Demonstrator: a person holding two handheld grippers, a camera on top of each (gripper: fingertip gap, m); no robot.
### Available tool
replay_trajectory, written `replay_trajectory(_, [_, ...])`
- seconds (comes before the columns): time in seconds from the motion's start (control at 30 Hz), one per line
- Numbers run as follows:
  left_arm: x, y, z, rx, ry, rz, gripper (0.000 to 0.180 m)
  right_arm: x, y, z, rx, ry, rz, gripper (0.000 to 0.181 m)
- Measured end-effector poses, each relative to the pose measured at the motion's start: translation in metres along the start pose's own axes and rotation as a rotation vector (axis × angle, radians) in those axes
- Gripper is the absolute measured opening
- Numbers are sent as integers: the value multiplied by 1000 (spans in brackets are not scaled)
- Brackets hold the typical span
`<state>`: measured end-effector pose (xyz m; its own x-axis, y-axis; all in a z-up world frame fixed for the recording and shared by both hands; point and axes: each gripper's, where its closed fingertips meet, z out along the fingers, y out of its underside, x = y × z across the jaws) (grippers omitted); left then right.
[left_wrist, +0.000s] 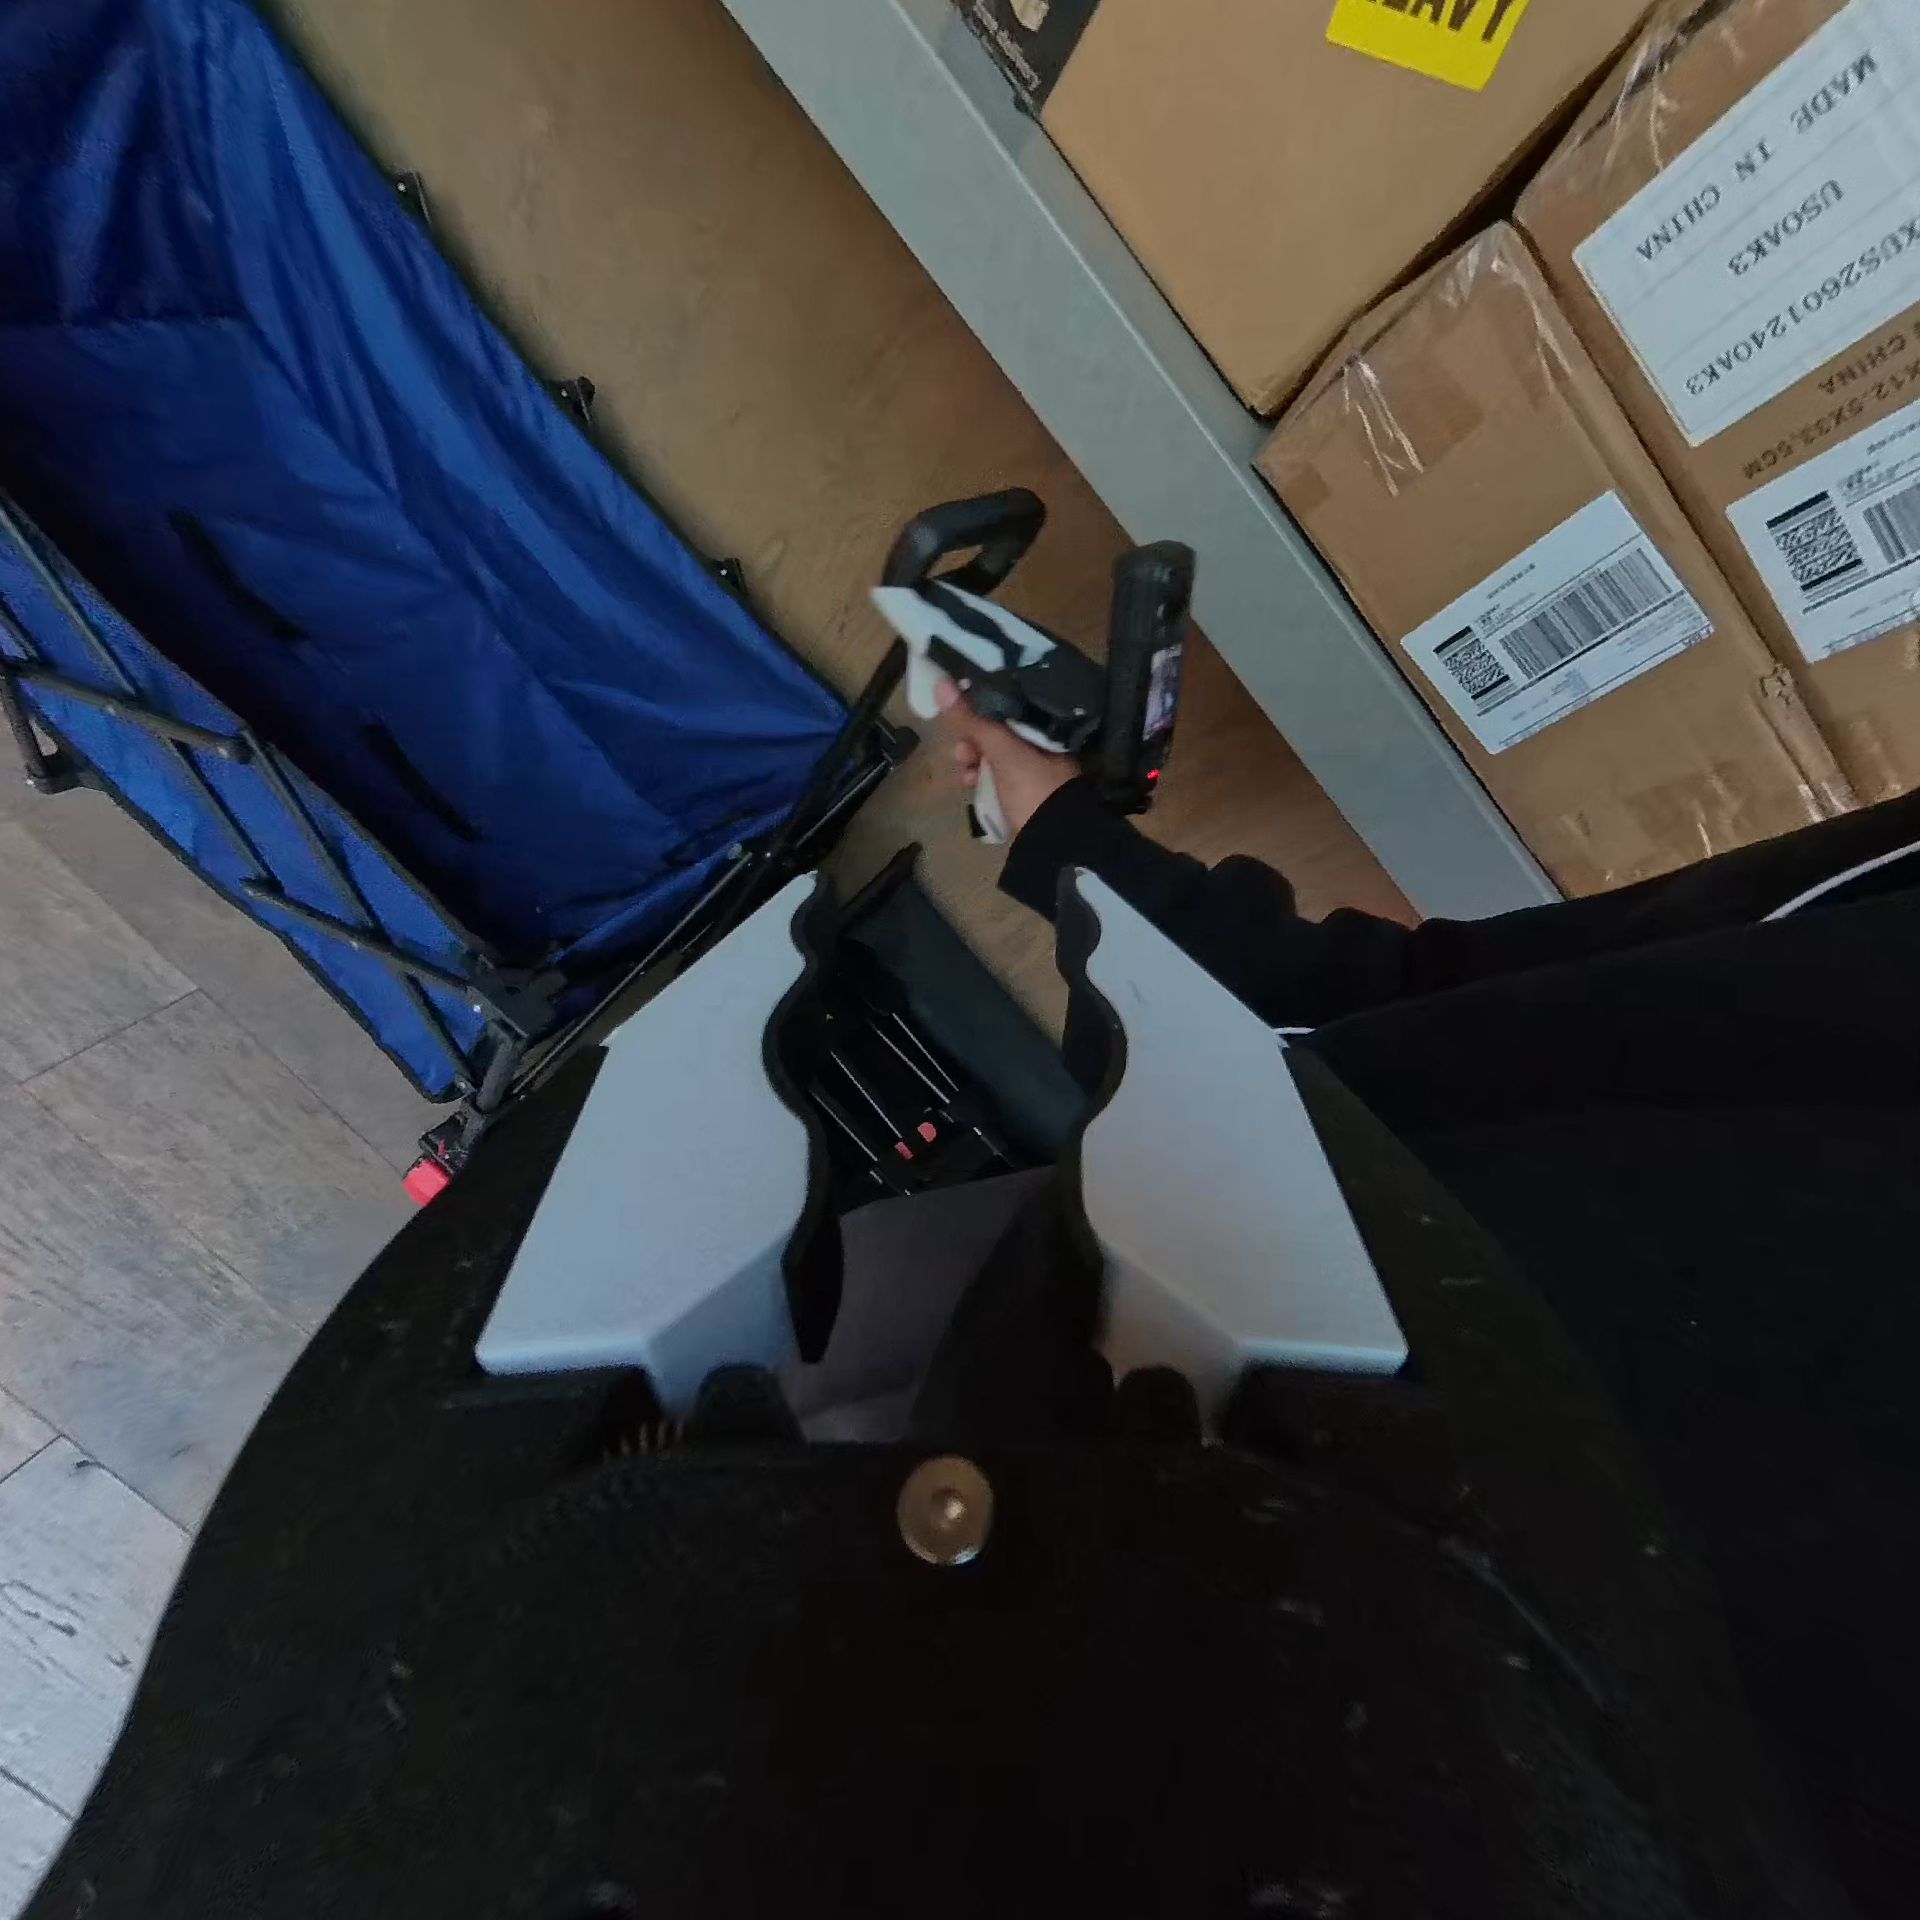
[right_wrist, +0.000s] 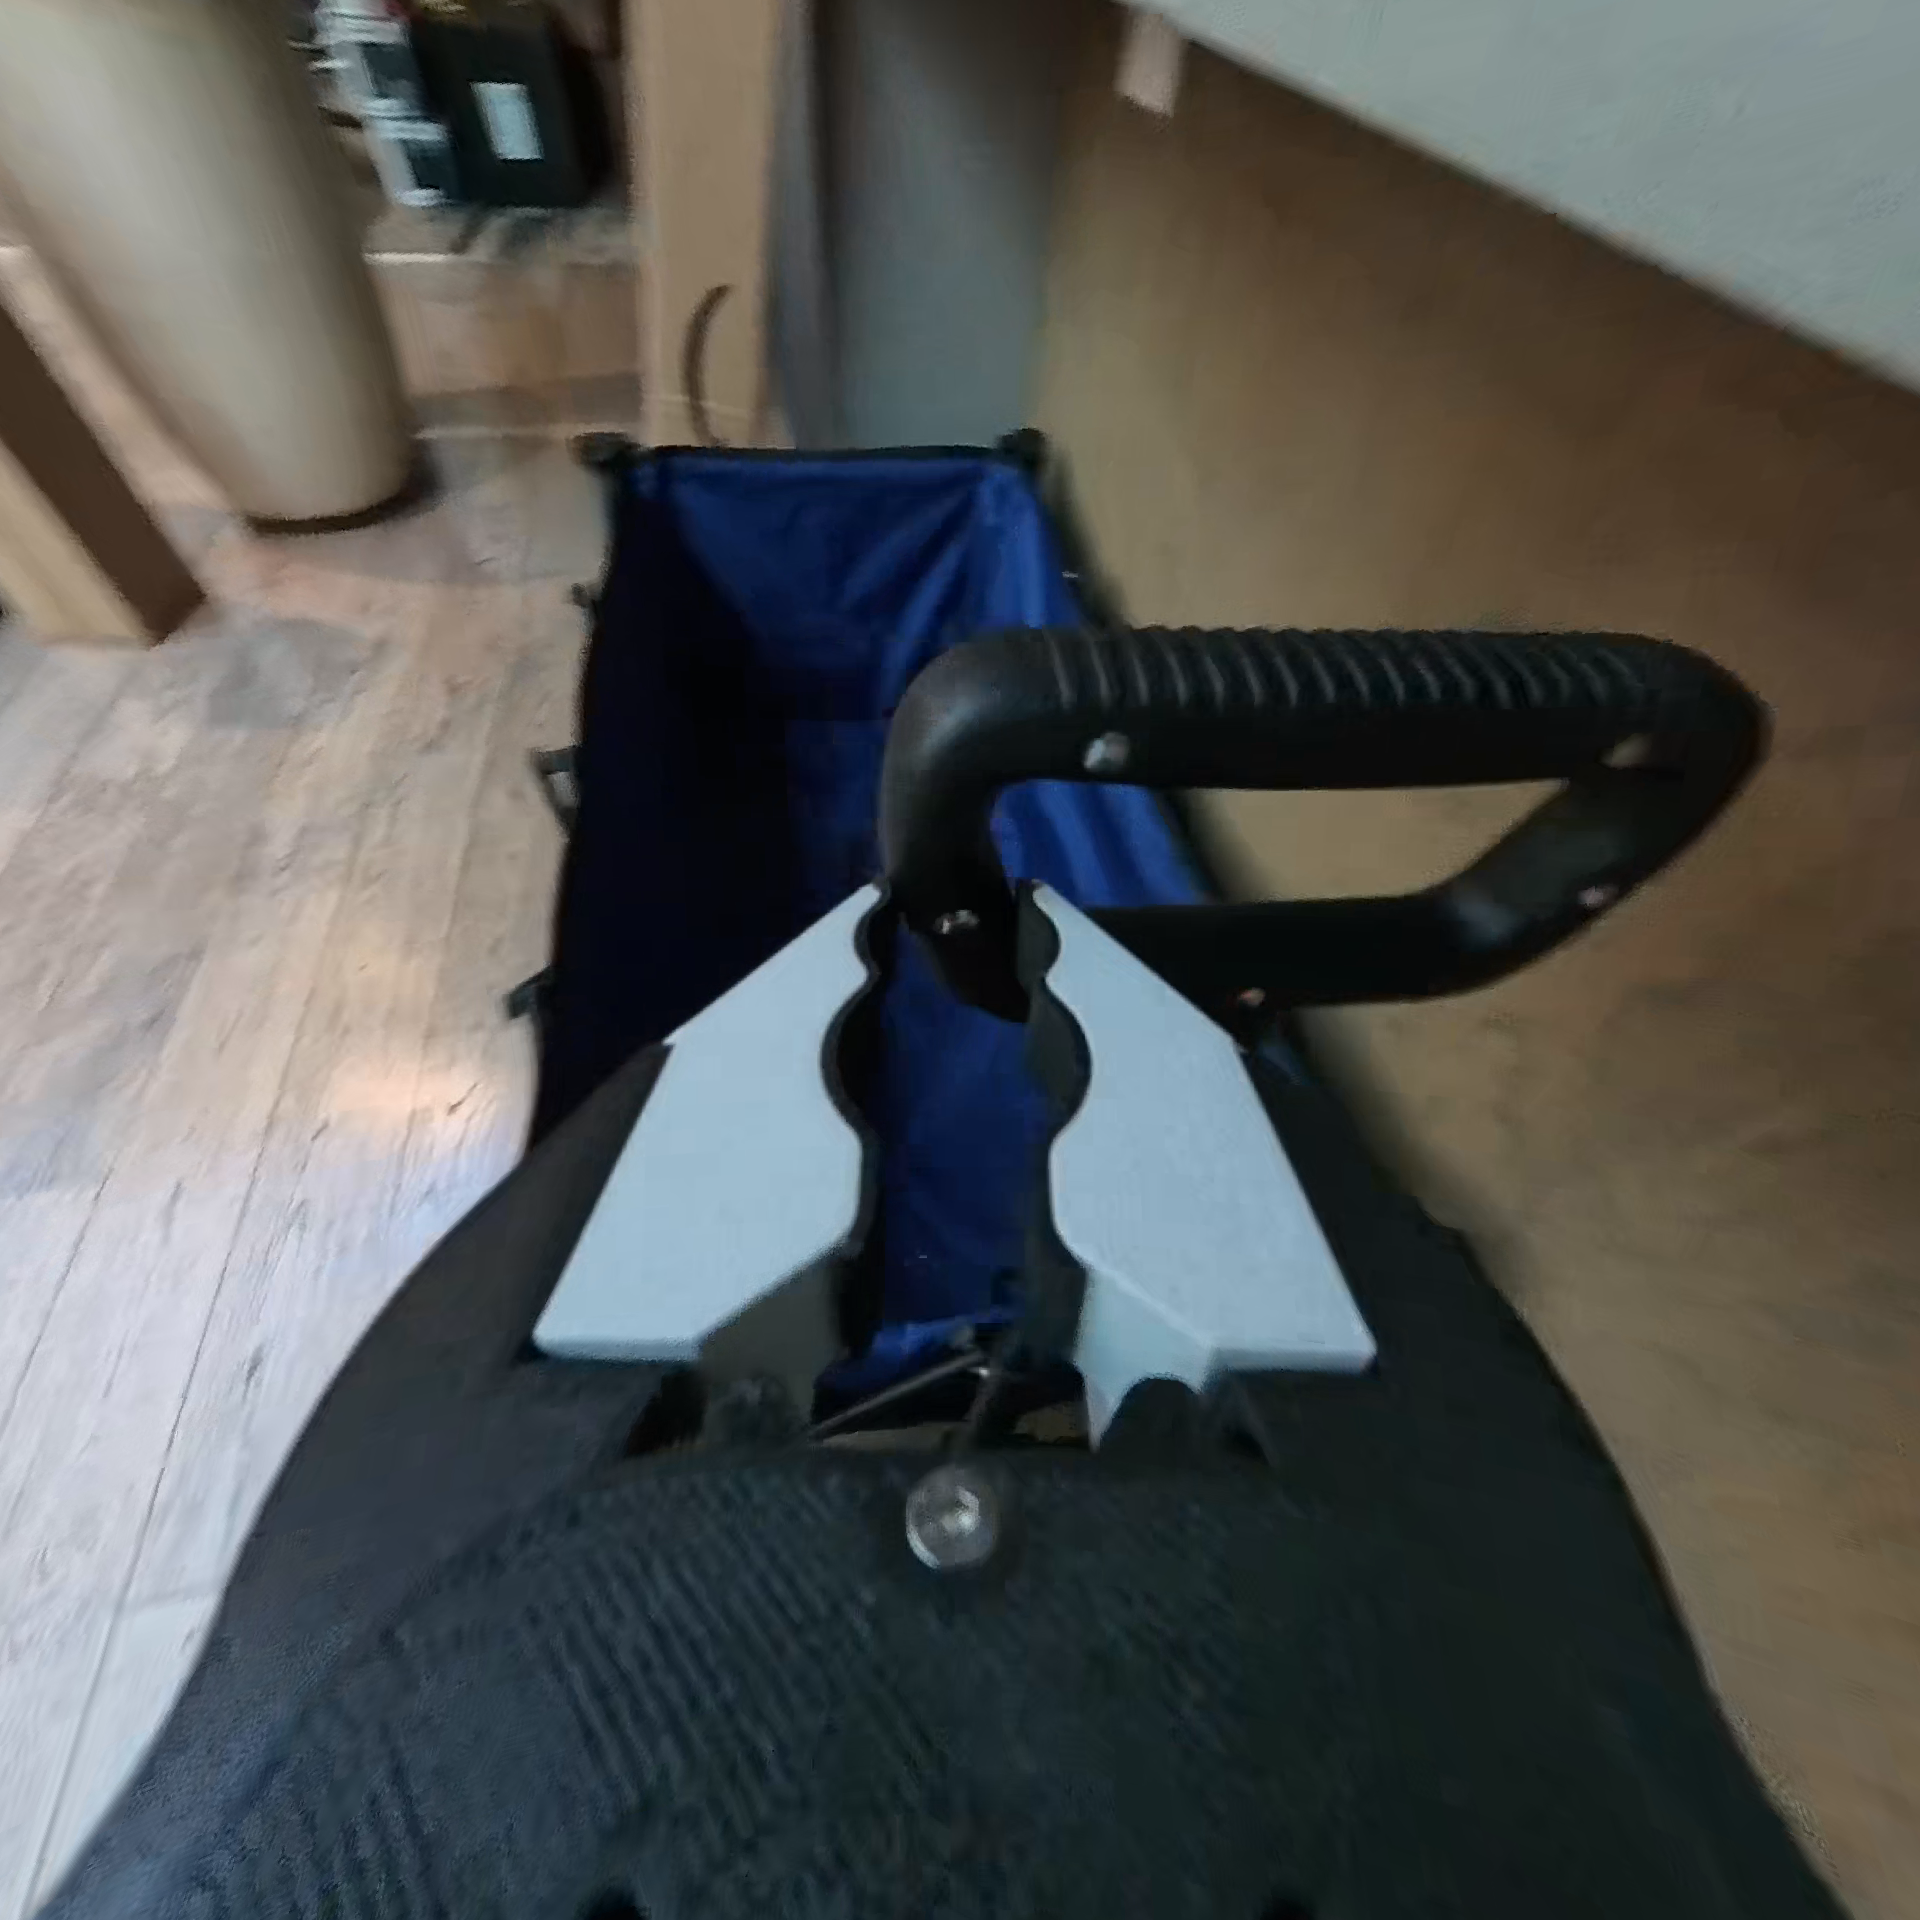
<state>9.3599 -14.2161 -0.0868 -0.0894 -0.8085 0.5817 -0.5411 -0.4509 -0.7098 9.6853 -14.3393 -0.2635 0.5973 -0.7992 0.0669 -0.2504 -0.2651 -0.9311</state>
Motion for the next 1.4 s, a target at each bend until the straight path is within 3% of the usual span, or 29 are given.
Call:
replay_trajectory(0.13, [-29,-10,-26,13,13,2,40,42,0,7,-50,131,44,20])
replay_trajectory(0.33, [-76,-35,-68,64,36,16,41,4,2,2,-120,217,-129,19])
replay_trajectory(0.63, [-152,-62,-135,175,13,-46,40,-101,20,-14,-170,152,-240,22])
replay_trajectory(0.8, [-198,-78,-159,220,-31,-76,40,-134,24,-21,-255,251,-29,82])
replay_trajectory(0.93, [-250,-93,-171,235,-61,-132,40,-152,6,-15,-330,375,-2,104])
replay_trajectory(1.03, [-295,-110,-169,229,-72,-172,40,-152,0,-6,-417,516,169,113])
replay_trajectory(1.13, [-343,-141,-157,203,-53,-204,40,-134,-13,6,-321,689,377,111])
replay_trajectory(1.2, [-377,-172,-148,169,-36,-216,40,-117,-17,11,-292,832,412,108])
replay_trajectory(1.4, [-468,-310,-125,90,18,-122,41,-85,-15,12,-420,1219,506,106])
